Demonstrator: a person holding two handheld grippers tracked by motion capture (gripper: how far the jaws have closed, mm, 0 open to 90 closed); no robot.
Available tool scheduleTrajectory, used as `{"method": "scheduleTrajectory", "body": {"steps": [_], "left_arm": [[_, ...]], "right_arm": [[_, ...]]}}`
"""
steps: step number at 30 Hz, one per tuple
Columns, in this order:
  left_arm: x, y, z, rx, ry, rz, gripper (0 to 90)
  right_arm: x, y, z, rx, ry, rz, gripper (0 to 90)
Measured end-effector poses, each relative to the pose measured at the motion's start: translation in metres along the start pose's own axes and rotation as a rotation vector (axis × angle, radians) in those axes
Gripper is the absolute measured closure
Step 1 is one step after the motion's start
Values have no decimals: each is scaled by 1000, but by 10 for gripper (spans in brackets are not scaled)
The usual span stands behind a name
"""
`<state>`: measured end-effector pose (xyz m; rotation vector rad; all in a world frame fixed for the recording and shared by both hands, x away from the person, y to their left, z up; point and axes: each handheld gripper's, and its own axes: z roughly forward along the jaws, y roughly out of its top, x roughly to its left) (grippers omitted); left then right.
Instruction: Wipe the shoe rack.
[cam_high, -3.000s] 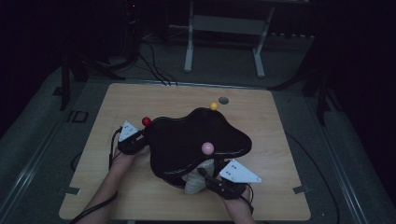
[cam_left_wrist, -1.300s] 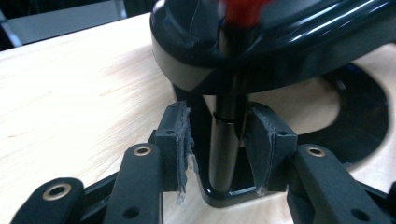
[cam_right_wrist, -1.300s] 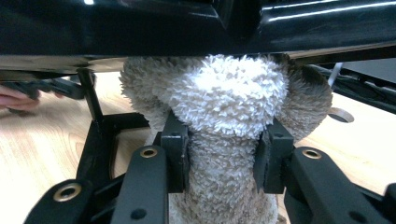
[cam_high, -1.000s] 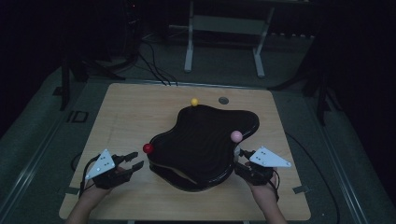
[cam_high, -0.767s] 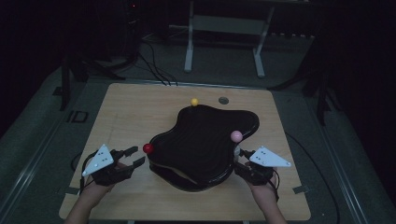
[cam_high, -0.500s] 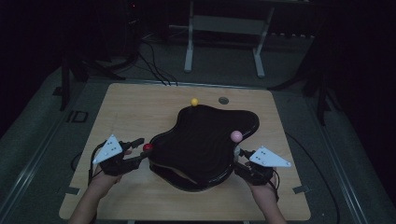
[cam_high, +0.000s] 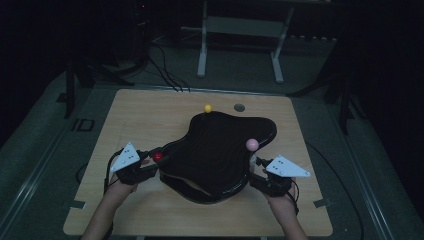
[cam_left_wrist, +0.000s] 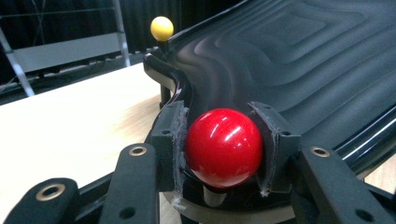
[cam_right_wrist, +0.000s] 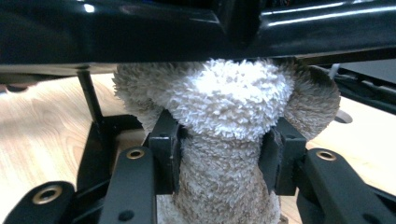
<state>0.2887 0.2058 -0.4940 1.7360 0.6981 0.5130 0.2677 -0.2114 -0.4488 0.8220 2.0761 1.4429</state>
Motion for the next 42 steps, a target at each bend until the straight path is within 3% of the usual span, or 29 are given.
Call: {"method": "scheduleTrajectory", "body": {"steps": [4,10,23,32,37,42], "left_arm": [[1,-1,0,-4,-6,4,572],[4,-2,1,-9,-42,-45,579],[6,-2,2,-7,-57,-61,581],[7,-1,2,3,-58,-66,582],[6,0,3,8,-44,-54,581],[5,0,3,4,-26,-42,580]], "right_arm": [[-1,-2,0,-11,4,19,575],[2,-4,1,-19,-19,21,609],[1,-10,2,-39,-6,44,620],[1,-21,5,-7,-3,46,620],[2,-34,12,42,-2,48,620],[2,-40,16,50,1,51,621]]}}
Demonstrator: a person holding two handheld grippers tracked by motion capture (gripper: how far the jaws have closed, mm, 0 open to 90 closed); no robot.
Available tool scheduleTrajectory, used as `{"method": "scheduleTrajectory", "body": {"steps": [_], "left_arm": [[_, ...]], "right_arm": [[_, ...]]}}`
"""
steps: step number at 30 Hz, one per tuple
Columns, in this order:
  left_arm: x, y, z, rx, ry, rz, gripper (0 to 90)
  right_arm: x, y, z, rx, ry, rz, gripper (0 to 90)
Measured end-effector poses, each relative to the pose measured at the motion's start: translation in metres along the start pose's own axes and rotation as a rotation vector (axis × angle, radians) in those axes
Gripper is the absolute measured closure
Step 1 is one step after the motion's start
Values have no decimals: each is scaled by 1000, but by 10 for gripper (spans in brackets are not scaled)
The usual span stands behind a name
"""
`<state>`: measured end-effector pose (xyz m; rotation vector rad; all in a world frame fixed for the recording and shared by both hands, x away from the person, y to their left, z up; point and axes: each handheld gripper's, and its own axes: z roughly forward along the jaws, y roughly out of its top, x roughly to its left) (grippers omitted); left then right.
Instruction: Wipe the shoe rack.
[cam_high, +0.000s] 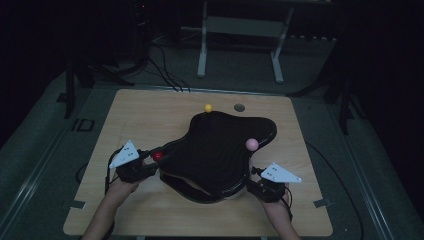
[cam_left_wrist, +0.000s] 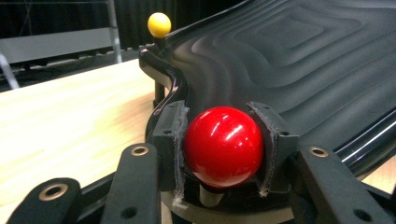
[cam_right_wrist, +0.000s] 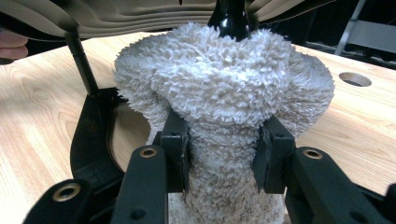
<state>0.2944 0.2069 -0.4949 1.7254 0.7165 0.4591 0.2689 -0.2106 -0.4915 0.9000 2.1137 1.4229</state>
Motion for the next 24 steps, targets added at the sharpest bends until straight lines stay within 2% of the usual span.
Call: {"method": "scheduleTrajectory", "body": {"steps": [6,10,11,14,17,24], "left_arm": [[-1,1,0,8,4,-9,578],[-3,1,4,49,21,8,576],[-4,0,5,42,28,-3,577],[-6,-1,6,21,50,8,586],[-5,-1,5,24,45,31,590],[-3,-3,5,8,28,11,593]], "right_arm": [[0,-5,2,23,-5,-11,621],[0,-14,7,54,1,-1,621],[0,-16,9,62,0,1,621],[0,-22,11,68,-2,1,622],[0,-22,11,73,-3,0,624],[0,-28,12,83,-5,3,628]]}}
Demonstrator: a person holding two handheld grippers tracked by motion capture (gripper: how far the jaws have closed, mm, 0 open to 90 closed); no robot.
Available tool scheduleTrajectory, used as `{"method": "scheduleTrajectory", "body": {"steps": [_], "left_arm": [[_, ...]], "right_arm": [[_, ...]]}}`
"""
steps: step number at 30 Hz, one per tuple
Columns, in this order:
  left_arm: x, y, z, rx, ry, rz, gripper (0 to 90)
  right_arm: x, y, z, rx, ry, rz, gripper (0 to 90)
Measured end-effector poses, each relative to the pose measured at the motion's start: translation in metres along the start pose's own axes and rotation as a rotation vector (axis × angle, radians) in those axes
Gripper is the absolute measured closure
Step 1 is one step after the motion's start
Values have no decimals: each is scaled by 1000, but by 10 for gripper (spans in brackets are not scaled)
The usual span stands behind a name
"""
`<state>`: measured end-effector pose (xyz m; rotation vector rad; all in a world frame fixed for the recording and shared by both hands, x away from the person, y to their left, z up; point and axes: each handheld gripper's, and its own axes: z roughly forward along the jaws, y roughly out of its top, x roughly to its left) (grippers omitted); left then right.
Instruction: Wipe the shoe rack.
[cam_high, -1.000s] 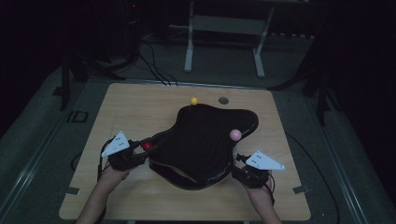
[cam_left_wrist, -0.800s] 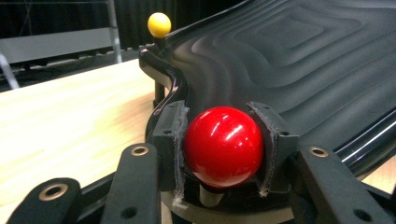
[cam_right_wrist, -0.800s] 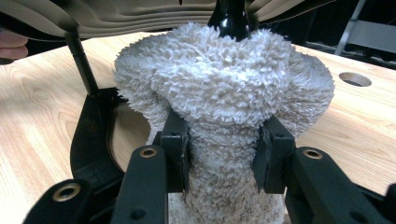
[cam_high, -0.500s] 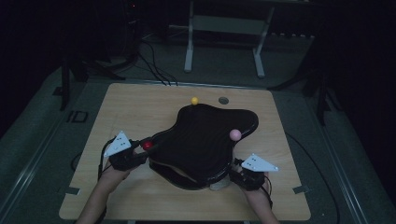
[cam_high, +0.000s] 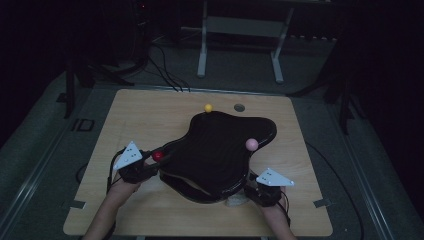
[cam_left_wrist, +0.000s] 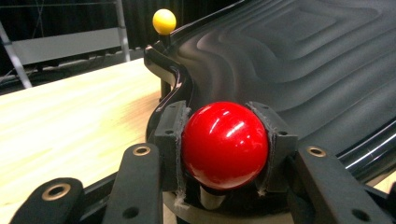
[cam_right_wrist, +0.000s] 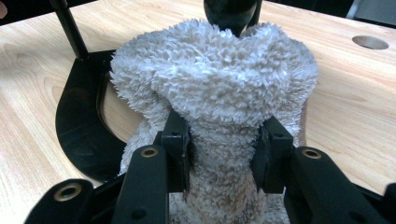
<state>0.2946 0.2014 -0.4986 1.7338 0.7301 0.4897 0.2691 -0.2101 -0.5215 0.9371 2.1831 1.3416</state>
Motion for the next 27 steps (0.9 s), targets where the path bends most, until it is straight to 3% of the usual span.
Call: {"method": "scheduleTrajectory", "body": {"steps": [4,7,15,25,27], "left_arm": [[1,0,0,5,-4,6,593],[2,0,-1,0,-1,0,593],[4,0,-2,2,3,7,593],[5,0,-2,1,-11,-9,594],[5,-1,-2,-3,-15,-13,593]], "right_arm": [[0,4,-2,20,0,11,625],[6,13,-5,23,-28,-34,614],[7,41,-26,-67,-15,-55,589],[8,62,-40,-144,-16,-70,543],[7,67,-41,-139,-5,-69,535]]}}
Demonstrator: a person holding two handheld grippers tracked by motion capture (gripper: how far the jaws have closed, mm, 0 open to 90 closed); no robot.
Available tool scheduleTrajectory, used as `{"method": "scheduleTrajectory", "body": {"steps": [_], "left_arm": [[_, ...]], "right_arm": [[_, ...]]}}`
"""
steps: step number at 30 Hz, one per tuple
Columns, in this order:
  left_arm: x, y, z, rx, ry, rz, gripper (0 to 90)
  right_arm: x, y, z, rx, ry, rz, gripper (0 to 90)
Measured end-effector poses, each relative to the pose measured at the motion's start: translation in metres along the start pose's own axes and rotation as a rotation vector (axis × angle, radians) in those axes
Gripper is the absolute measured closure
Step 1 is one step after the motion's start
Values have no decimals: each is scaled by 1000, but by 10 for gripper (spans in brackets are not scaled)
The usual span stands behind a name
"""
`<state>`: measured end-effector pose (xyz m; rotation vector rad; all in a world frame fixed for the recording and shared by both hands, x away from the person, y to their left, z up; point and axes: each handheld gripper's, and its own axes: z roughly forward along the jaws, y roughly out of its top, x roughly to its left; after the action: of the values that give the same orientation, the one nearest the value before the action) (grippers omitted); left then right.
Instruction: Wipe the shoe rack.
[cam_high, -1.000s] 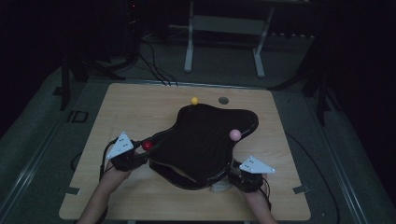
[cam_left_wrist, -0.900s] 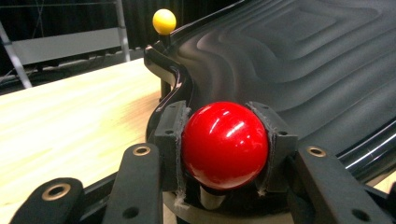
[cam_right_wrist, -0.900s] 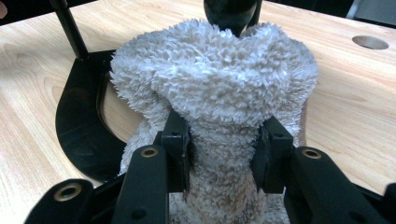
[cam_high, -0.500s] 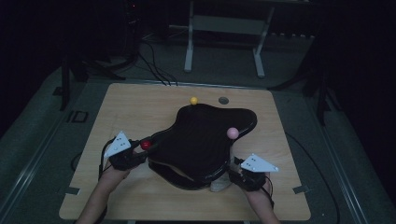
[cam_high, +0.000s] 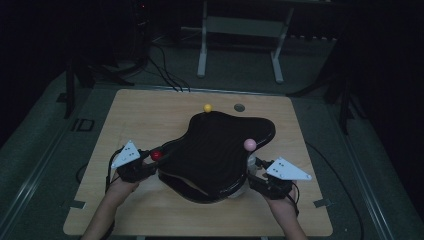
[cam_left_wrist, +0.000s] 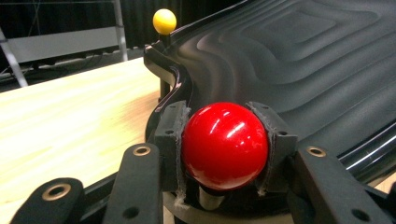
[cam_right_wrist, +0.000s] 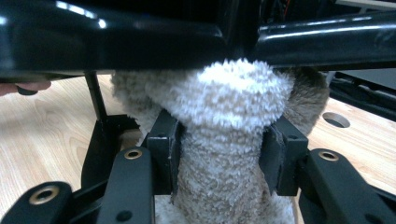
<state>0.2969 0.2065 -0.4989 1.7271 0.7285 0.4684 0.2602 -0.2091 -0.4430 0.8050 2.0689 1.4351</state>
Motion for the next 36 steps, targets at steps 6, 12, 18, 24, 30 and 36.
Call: {"method": "scheduleTrajectory", "body": {"steps": [6,12,18,24,30,36], "left_arm": [[-1,0,0,-2,1,-2,594],[-1,0,0,1,2,-7,594],[-1,0,0,-1,1,-9,594],[-1,0,0,-3,3,-7,593],[-1,0,0,-2,1,-5,593],[-1,-1,0,-7,1,-8,593]], "right_arm": [[0,-10,12,3,-15,27,633],[-2,-23,17,12,0,47,639],[-2,-54,35,133,11,42,632],[-1,-79,46,207,21,55,621],[-2,-71,42,211,24,45,568],[-1,-54,28,161,11,18,537]]}}
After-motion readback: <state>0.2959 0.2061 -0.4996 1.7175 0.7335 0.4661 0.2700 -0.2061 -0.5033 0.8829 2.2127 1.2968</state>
